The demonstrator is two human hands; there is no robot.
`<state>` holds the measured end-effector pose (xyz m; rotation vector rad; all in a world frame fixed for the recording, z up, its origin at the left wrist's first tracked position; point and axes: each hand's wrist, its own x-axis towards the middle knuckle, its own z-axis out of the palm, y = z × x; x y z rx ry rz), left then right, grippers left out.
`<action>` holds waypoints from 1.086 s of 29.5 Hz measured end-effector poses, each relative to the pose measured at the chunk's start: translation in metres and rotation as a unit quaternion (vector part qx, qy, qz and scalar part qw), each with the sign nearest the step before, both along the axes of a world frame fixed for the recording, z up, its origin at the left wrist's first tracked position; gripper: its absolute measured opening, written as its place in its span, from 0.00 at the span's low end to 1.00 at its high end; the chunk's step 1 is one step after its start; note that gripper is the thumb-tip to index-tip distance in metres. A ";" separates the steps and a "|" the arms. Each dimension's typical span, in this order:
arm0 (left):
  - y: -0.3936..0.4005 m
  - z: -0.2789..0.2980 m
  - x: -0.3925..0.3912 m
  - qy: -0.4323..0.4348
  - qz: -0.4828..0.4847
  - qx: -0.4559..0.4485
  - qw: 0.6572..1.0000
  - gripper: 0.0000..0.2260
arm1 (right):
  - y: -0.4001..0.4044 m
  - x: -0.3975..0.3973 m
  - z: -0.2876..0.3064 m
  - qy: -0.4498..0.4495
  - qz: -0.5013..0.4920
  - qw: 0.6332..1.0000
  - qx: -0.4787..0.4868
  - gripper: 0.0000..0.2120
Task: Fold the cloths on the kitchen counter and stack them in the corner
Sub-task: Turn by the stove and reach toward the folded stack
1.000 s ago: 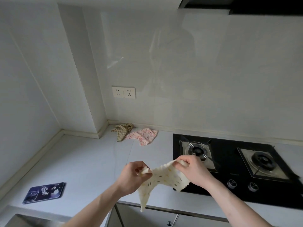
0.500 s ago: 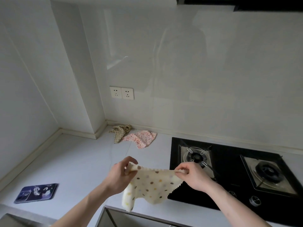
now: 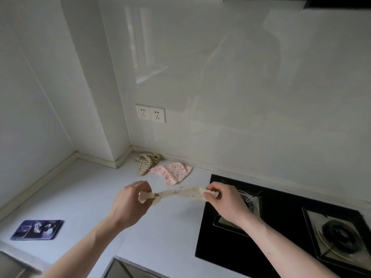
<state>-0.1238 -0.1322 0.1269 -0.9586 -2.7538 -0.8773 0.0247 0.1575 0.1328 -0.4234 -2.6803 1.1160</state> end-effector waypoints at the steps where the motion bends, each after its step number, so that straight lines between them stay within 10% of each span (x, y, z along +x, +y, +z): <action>1: -0.003 -0.009 0.002 -0.010 -0.002 -0.015 1.000 0.10 | -0.001 0.003 -0.008 -0.012 0.007 1.000 -0.006 0.02; 14: -0.047 -0.145 0.011 -0.199 -0.106 -0.262 0.938 0.05 | -0.068 0.038 -0.163 -0.259 -0.031 0.965 -0.013 0.05; 32: -0.011 -0.171 -0.062 -0.235 -0.028 -0.263 0.936 0.13 | -0.060 -0.044 -0.196 -0.255 -0.162 0.952 -0.053 0.10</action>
